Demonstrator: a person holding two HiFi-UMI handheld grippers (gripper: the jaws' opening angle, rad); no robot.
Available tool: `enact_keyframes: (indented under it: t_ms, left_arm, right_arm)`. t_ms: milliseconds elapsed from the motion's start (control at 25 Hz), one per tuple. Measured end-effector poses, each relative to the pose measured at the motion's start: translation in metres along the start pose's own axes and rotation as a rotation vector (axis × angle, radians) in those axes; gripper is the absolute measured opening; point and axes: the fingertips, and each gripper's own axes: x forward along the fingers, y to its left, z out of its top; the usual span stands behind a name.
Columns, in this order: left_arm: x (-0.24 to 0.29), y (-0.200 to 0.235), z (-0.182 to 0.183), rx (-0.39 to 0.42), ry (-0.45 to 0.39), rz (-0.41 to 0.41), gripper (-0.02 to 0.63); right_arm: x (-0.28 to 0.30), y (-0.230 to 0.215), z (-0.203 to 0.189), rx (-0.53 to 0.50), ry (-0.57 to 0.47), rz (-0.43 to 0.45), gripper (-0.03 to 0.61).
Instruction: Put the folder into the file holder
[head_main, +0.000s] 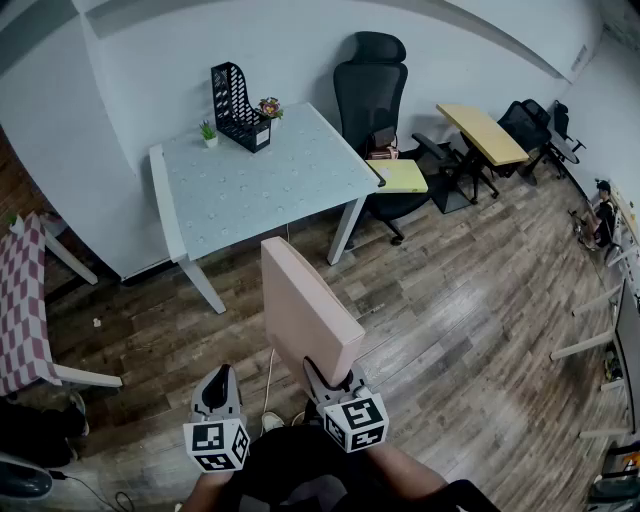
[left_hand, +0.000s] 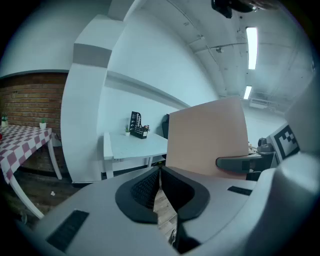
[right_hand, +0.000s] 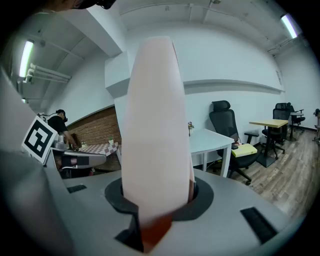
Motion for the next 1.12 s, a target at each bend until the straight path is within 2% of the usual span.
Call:
enact_keyframes:
  t_ms: [440,680,1120]
  left_arm:
    - [0.016,0.007,0.008,-0.003,-0.003,0.004,0.018]
    - [0.033,0.012,0.017,-0.002,0.008,0.006,0.018]
    - [0.108,-0.030,0.056,0.040,-0.004,-0.082,0.018]
  right_arm:
    - [0.018,-0.007,0.008,-0.002,0.006,0.003,0.130]
    - [0.034,-0.020,0.021,0.053,-0.008,0.008,0.135]
    - [0.048,-0.084,0.061,0.054,-0.056,-0.041,0.140]
